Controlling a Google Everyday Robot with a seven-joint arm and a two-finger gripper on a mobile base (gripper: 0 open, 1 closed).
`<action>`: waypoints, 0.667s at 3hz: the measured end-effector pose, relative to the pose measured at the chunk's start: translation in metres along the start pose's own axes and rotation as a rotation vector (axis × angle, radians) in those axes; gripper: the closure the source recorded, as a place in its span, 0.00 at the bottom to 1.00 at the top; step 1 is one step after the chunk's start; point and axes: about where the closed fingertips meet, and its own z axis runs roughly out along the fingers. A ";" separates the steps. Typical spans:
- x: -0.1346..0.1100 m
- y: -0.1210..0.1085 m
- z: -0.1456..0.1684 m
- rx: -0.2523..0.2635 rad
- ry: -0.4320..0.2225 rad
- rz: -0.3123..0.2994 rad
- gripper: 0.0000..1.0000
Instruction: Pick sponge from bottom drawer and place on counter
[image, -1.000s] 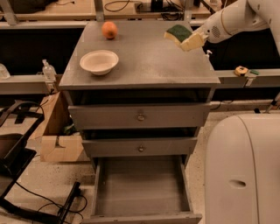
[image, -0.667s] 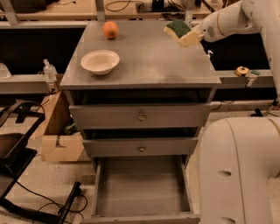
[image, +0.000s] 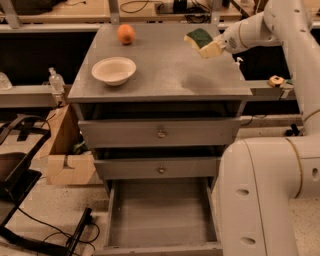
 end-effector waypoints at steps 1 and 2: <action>0.001 0.002 0.005 -0.007 0.003 0.001 0.31; 0.002 0.004 0.009 -0.011 0.004 0.002 0.08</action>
Offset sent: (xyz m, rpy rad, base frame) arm 0.0009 0.0025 -0.0027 0.0006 0.0038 0.0031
